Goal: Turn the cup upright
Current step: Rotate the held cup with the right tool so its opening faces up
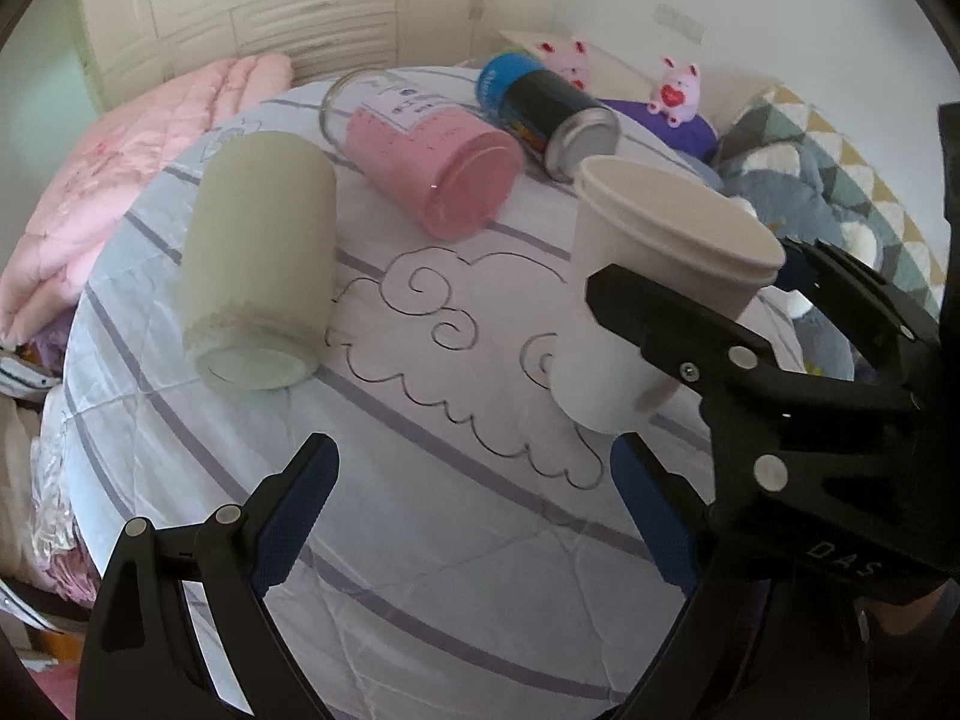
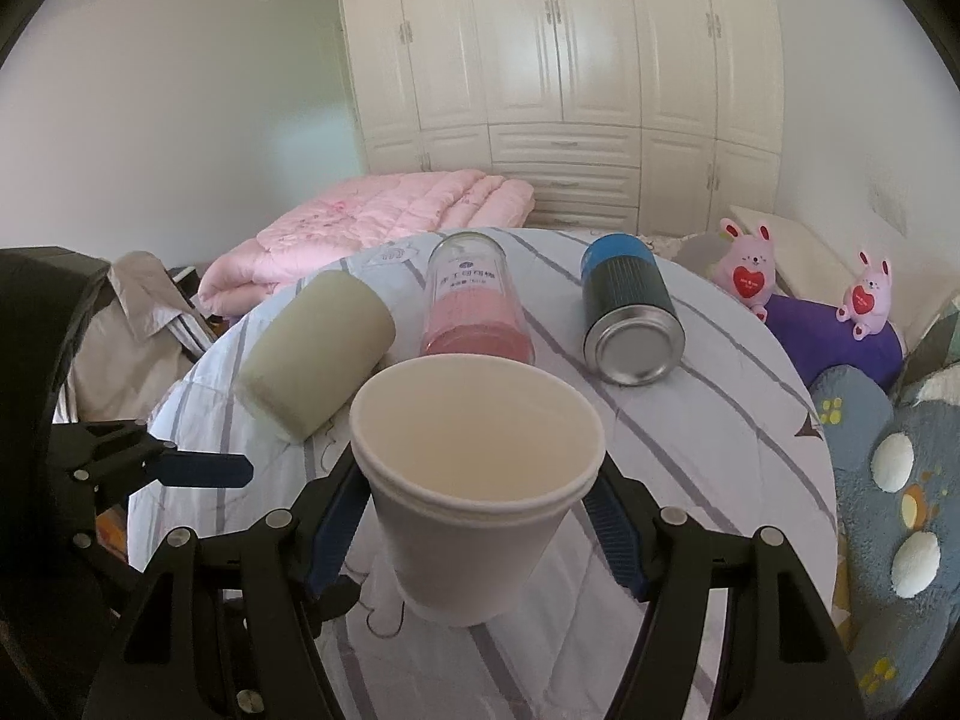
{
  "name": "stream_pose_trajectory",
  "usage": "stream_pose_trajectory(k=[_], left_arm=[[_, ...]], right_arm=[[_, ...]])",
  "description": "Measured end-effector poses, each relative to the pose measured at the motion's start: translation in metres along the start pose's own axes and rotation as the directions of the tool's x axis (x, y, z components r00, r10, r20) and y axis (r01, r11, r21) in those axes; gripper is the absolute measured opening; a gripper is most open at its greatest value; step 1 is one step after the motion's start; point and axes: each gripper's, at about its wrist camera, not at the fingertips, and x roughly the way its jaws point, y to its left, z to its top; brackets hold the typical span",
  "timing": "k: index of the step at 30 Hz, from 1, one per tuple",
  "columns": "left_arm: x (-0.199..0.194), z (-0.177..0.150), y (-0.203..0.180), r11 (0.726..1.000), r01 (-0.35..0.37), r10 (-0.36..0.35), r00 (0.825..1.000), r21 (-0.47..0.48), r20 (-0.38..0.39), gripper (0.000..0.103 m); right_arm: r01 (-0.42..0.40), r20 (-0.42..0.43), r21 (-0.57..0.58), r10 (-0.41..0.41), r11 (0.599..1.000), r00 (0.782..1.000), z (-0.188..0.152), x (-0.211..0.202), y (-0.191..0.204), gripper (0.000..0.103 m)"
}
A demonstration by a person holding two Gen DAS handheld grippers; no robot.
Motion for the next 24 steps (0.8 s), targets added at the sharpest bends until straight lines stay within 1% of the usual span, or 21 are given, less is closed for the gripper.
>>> stream_pose_trajectory(k=[6, 10, 15, 24], left_arm=[[-0.001, -0.006, -0.005, 1.000, -0.006, 0.006, 1.000, 0.019, -0.007, 0.094], [-0.001, -0.009, -0.009, 0.999, -0.030, 0.030, 1.000, 0.026, 0.001, 0.094], [0.000, -0.013, -0.018, 0.995, -0.080, 0.079, 0.997, 0.067, 0.008, 0.094], [0.001, -0.013, -0.025, 0.991, -0.105, 0.105, 0.994, 0.084, 0.008, 0.094]], right_arm=[[-0.010, 0.015, -0.021, 0.010, 1.000, 1.000, -0.005, -0.006, 0.005, 0.070], [-0.020, 0.018, -0.024, 0.021, 1.000, 1.000, -0.007, -0.006, 0.008, 0.070], [-0.047, 0.007, -0.050, 0.047, 0.998, 0.999, -0.011, -0.006, 0.014, 0.070], [-0.044, -0.008, -0.102, 0.044, 0.994, 0.999, -0.013, -0.007, 0.022, 0.070]])
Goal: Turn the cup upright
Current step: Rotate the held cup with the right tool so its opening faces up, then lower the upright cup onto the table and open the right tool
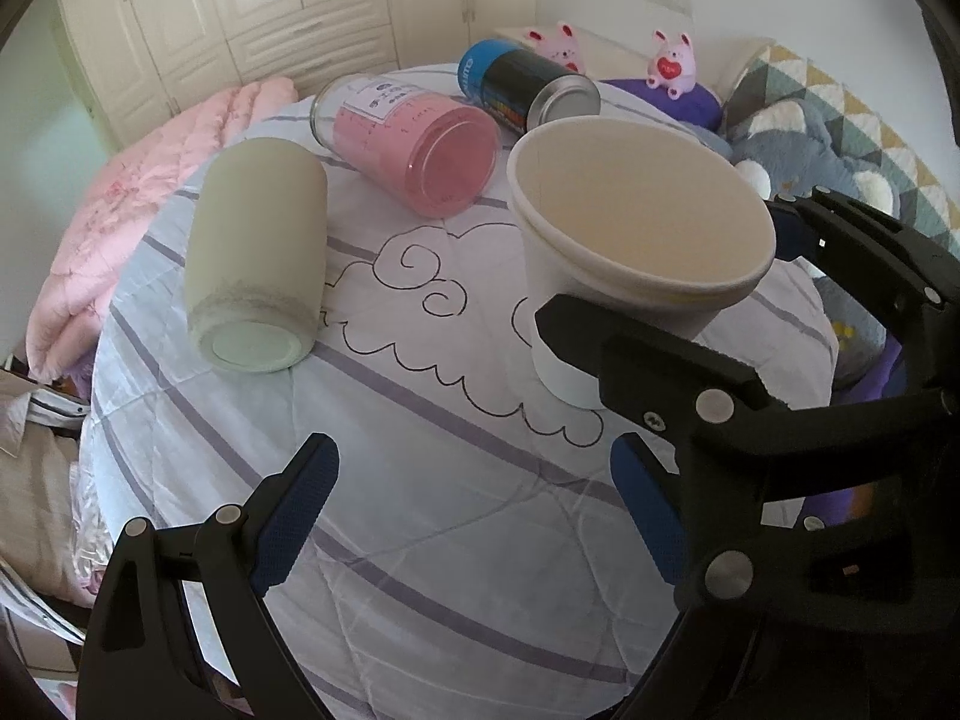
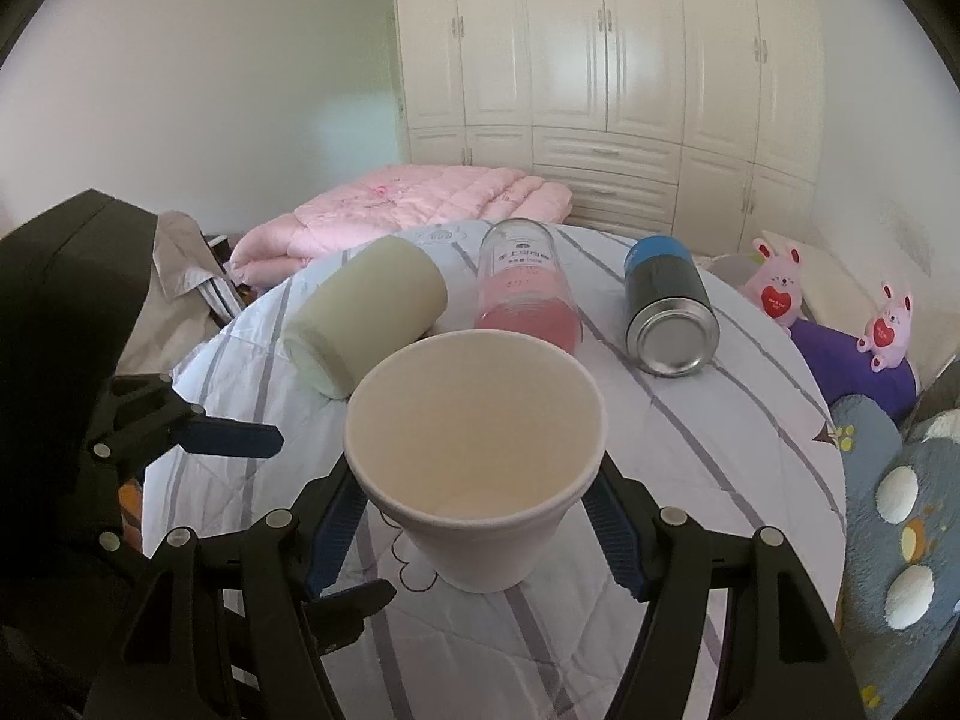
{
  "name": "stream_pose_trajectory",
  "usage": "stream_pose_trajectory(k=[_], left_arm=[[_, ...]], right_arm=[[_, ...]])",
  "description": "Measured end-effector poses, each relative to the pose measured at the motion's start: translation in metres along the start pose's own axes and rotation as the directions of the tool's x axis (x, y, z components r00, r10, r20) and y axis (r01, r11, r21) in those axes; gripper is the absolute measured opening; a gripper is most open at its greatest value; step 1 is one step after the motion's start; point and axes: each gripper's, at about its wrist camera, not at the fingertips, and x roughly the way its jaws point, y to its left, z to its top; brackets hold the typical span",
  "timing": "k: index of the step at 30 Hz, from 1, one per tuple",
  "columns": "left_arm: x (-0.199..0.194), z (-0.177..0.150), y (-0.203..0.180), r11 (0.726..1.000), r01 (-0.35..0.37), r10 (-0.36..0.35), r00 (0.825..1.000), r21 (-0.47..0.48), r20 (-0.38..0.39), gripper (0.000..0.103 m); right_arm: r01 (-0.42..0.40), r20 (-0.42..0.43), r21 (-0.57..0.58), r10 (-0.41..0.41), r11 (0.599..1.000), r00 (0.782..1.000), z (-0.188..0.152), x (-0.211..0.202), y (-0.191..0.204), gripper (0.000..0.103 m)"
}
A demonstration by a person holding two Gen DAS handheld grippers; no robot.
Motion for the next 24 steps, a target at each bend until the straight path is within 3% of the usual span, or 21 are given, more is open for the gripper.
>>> stream_pose_trajectory(k=[24], left_arm=[[-0.010, 0.023, -0.021, 0.994, -0.044, 0.041, 0.999, 0.100, 0.034, 0.094]], right_arm=[[-0.046, -0.039, 0.023, 0.047, 0.999, 0.998, 0.013, -0.018, -0.019, 0.074]])
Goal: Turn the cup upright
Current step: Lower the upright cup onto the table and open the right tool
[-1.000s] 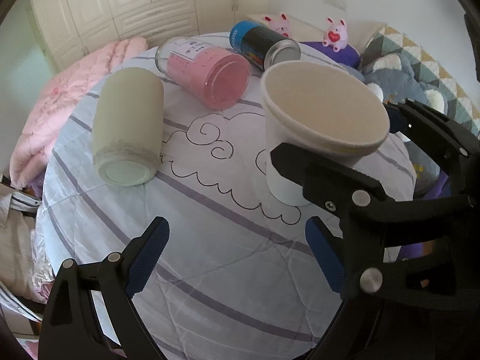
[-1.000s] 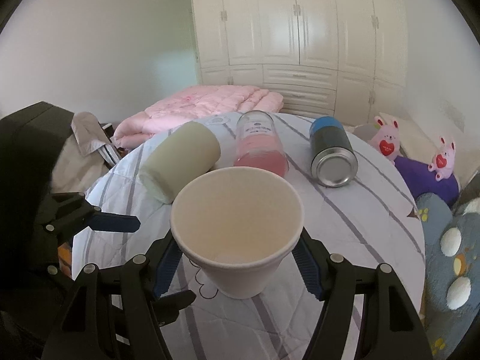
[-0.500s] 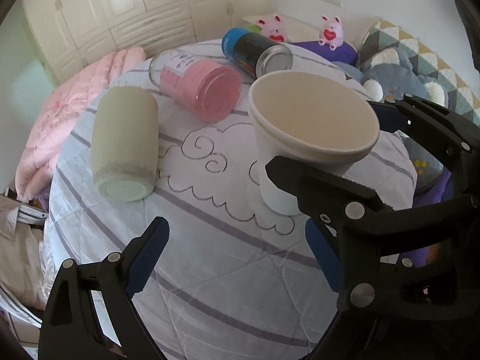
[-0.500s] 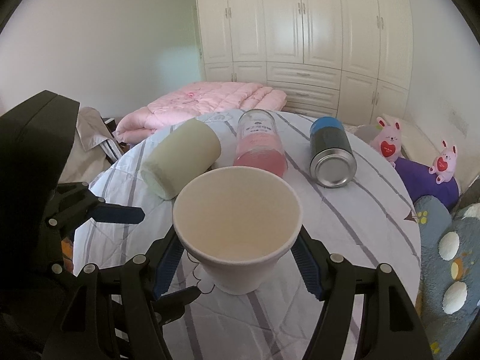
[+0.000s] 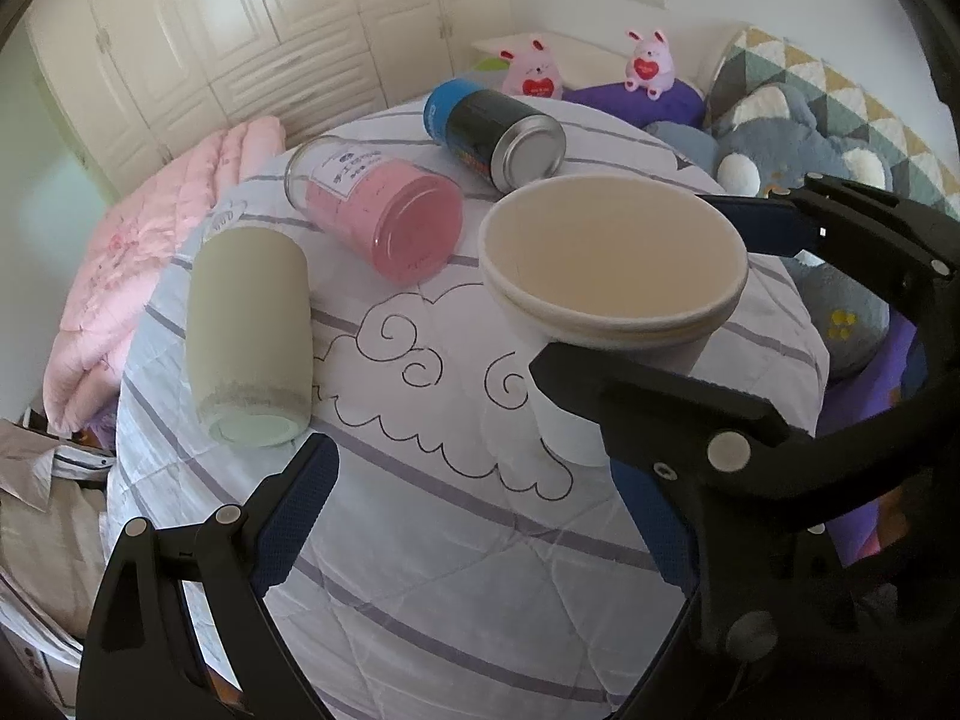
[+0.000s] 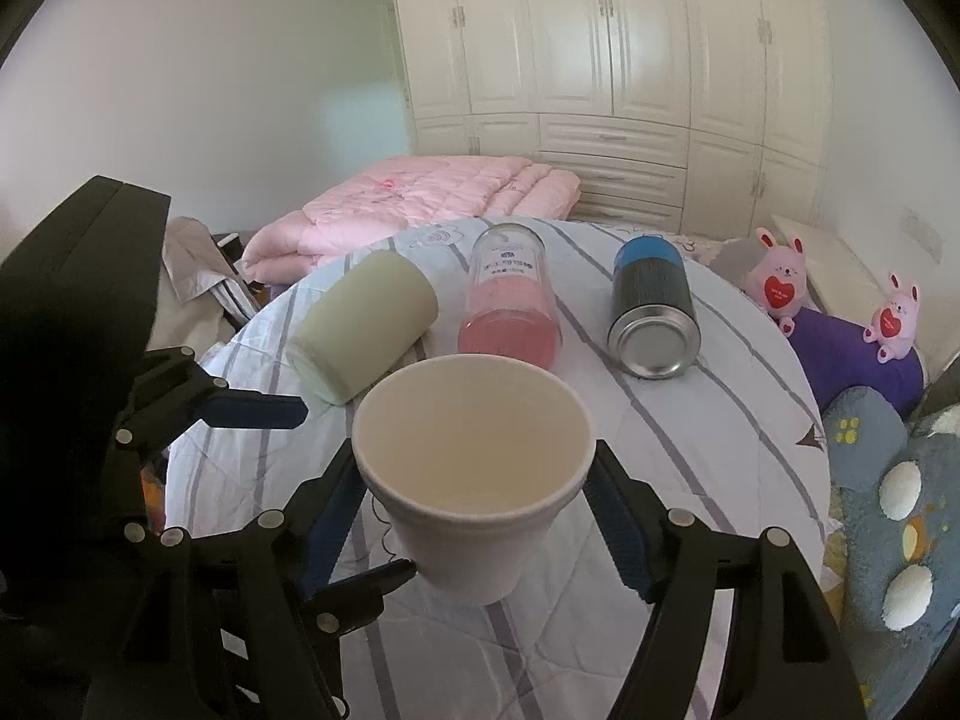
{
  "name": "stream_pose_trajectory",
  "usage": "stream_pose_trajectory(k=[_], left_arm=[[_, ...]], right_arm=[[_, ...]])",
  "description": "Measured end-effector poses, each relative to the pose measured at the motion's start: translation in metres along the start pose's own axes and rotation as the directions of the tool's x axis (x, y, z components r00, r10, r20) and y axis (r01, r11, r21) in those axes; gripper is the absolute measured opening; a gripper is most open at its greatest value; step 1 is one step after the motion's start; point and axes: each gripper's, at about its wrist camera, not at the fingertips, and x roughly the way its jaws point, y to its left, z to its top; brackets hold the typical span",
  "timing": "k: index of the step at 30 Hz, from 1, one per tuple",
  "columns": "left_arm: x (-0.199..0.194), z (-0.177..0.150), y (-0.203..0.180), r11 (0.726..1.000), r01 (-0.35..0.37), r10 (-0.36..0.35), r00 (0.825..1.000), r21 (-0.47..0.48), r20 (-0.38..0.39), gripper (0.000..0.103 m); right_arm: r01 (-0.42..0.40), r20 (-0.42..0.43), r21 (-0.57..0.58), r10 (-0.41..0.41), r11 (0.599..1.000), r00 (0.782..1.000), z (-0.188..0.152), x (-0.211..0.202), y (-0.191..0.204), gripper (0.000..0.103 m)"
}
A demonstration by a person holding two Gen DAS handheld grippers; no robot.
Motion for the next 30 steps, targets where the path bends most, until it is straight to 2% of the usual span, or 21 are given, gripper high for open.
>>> stream_pose_trajectory(k=[3, 16, 23, 30], left_arm=[[-0.001, 0.002, -0.001, 1.000, 0.001, -0.001, 1.000, 0.008, -0.003, 0.094], [-0.010, 0.005, -0.014, 0.998, 0.011, -0.011, 1.000, 0.056, -0.008, 0.094], [-0.021, 0.013, -0.021, 0.998, 0.022, -0.023, 0.999, 0.063, 0.025, 0.094], [-0.046, 0.023, -0.022, 0.998, 0.028, -0.033, 0.996, 0.055, 0.084, 0.094]], right_arm=[[-0.009, -0.006, -0.002, 0.009, 1.000, 1.000, 0.002, -0.002, -0.001, 0.080], [-0.033, -0.017, -0.003, 0.033, 0.999, 0.999, 0.002, -0.011, -0.006, 0.080], [-0.025, -0.044, -0.012, 0.024, 1.000, 0.999, 0.009, -0.027, -0.012, 0.080], [-0.003, -0.110, -0.016, 0.001, 1.000, 0.994, 0.025, -0.050, -0.023, 0.080]])
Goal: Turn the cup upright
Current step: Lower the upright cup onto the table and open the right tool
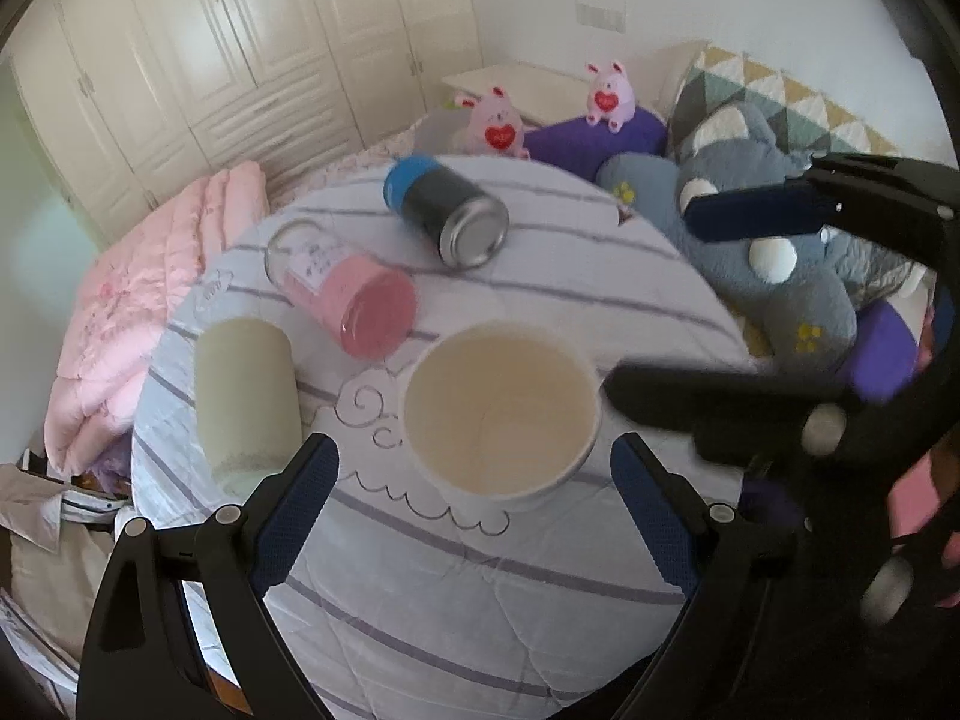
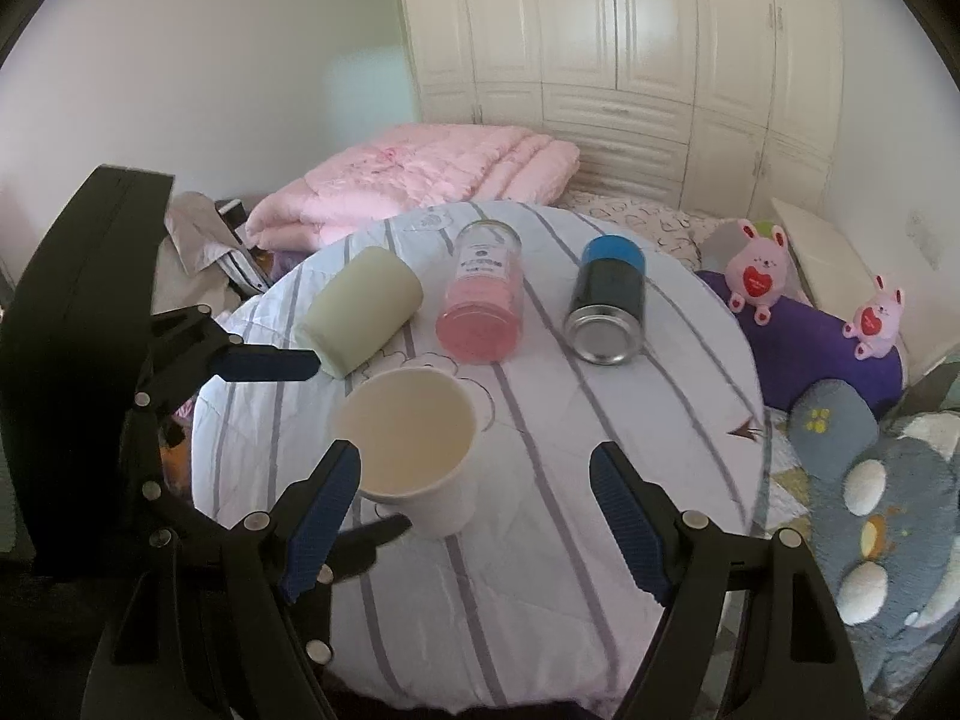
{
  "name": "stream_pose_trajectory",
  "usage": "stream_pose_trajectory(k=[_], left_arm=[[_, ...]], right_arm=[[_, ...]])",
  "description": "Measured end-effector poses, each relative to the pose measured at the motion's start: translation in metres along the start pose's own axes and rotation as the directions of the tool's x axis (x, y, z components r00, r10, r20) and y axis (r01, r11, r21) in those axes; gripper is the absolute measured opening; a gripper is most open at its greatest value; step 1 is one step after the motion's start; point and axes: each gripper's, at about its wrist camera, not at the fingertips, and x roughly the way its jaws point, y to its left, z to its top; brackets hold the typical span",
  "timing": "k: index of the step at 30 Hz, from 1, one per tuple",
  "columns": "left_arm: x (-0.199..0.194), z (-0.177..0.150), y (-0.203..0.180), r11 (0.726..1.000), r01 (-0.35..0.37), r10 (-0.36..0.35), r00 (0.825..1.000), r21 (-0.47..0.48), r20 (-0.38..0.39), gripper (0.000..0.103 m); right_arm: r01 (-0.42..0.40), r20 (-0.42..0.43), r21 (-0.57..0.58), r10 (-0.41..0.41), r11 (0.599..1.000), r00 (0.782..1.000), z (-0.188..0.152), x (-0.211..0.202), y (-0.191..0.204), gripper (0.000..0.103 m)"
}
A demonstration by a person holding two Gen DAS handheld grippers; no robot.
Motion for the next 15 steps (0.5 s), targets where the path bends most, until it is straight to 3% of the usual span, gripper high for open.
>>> stream_pose_trajectory(k=[9, 15], left_arm=[[-0.013, 0.011, 0.008, 0.998, 0.006, -0.003, 0.998, -0.058, 0.058, 0.094], [-0.015, 0.011, 0.015, 0.994, -0.001, 0.007, 0.998, -0.110, 0.058, 0.094]], right_arm=[[0.055, 0.013, 0.033, -0.055, 0.998, 0.998, 0.017, -0.037, -0.017, 0.080], [0.193, 0.016, 0.076, -0.195, 0.978, 0.981, 0.020, -0.046, -0.031, 0.080]])
